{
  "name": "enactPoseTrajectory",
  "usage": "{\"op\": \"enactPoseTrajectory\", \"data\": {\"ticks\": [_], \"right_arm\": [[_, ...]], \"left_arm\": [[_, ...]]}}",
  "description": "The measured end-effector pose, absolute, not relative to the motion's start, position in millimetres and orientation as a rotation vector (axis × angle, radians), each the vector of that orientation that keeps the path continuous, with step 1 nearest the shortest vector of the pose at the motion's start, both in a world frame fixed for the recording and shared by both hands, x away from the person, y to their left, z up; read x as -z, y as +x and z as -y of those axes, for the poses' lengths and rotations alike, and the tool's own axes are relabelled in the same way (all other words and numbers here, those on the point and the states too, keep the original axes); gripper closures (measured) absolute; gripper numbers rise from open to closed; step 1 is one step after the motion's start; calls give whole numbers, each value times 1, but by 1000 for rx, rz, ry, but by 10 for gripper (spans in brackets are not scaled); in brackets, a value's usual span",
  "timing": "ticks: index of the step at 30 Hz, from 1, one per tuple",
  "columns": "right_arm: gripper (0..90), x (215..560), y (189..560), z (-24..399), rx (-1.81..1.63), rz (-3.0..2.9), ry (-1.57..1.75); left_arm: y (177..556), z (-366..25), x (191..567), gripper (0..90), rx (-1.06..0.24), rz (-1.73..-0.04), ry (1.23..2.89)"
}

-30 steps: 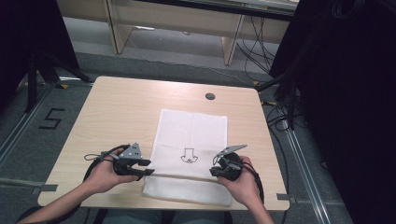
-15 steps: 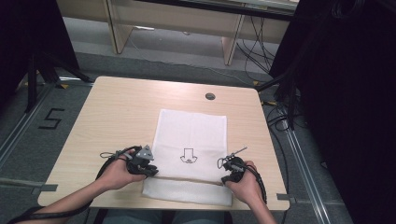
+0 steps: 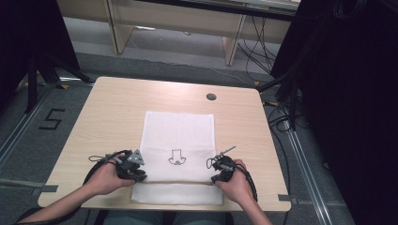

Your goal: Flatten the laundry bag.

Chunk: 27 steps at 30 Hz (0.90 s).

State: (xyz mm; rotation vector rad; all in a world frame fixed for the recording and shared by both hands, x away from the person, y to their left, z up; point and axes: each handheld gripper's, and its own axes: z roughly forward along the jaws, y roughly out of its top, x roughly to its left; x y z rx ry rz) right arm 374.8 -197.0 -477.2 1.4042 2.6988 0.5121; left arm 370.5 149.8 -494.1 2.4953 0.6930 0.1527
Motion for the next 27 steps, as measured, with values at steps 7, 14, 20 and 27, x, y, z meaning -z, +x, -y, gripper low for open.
{"op": "enactPoseTrajectory", "data": {"ticks": [7, 14, 20, 27], "right_arm": [[900, 479, 376, 175, -563, -2742, 1319], [886, 480, 376, 171, -591, -2734, 1338], [775, 476, 376, 177, -661, -2680, 1328], [688, 464, 372, 194, -768, -2540, 1335]], "left_arm": [[366, -174, 494, 782, -152, -739, 2490], [363, -179, 493, 728, -163, -781, 2479], [369, -180, 490, 629, -215, -839, 2353], [377, -183, 490, 441, -243, -863, 2241]]}}
